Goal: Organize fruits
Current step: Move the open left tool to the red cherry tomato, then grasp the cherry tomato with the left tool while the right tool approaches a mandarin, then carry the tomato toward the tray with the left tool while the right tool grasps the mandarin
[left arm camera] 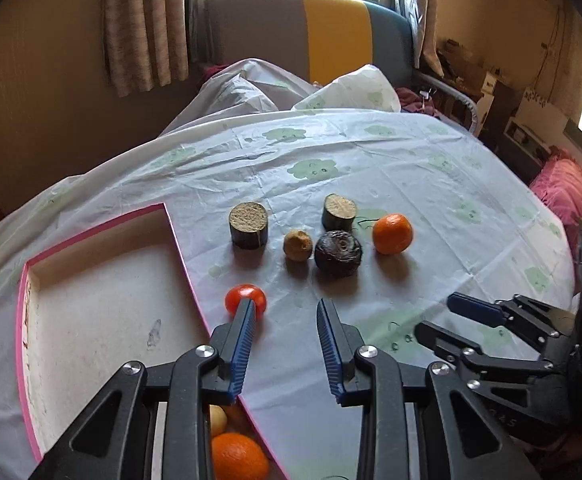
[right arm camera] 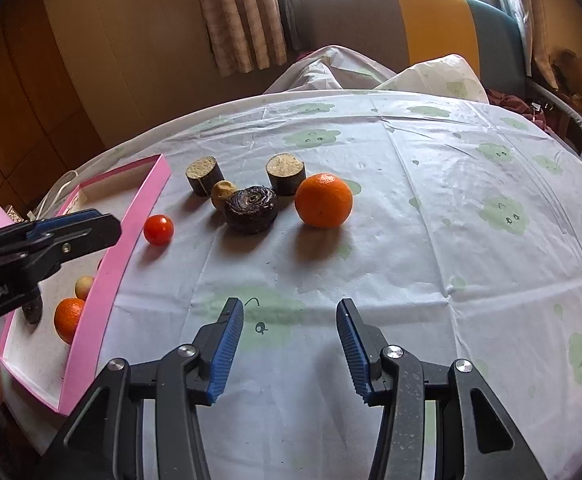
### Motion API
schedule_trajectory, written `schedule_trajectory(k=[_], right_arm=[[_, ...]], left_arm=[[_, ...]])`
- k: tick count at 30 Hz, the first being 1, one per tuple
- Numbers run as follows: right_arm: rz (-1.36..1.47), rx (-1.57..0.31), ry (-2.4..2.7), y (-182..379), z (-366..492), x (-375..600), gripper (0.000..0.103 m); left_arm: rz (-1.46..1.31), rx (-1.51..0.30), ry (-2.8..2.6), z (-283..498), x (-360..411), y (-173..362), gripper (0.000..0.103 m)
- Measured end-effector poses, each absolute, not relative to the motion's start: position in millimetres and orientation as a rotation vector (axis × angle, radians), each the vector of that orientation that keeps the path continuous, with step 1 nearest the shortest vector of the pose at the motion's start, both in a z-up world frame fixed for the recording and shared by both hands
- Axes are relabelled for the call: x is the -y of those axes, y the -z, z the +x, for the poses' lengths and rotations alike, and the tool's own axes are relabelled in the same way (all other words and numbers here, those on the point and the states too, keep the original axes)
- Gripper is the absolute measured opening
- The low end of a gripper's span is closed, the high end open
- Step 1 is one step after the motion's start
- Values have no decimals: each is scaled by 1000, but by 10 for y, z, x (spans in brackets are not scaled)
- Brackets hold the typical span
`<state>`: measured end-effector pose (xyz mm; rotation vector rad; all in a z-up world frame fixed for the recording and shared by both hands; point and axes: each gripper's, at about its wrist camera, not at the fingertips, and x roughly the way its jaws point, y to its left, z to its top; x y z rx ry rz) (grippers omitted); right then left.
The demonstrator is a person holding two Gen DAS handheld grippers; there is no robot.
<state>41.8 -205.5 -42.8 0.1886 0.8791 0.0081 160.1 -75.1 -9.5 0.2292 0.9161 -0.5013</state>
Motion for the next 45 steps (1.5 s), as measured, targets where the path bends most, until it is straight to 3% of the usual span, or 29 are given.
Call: schedule_trajectory(k=[13, 15, 17, 27, 28, 31, 37, 40, 43, 45], right_arm=[[240, -891, 9, 479, 502, 2245, 49], [246, -888, 14, 474, 525, 2278, 49], [254, -886, 21, 467, 552, 2314, 49], [283, -857, 25, 384, 756, 2496, 50], [293, -854, 18, 368, 786, 2512, 52], [328, -856, -14, 340, 899, 2542, 71], [262, -880, -20, 355, 1139, 2484, 71], [252, -904, -22, 424, 1232, 2467, 64], [261, -917, -43, 484, 1275, 2447, 41], [234, -914, -34, 471, 1260, 2400, 39]], left_arm=[[470, -986, 475, 1930, 935, 453, 33], [495, -974, 471, 1924, 953, 459, 26], [518, -963, 472, 1908, 970, 466, 25], [243, -970, 498, 1594, 880, 329, 24], [233, -969, 495, 1537, 900, 327, 24], [223, -956, 469, 1368, 973, 353, 24], [233, -894, 398, 1132, 1080, 455, 24], [202, -873, 386, 1133, 1066, 466, 24], [162, -865, 386, 1164, 1025, 475, 25], [149, -861, 385, 1174, 1014, 479, 25]])
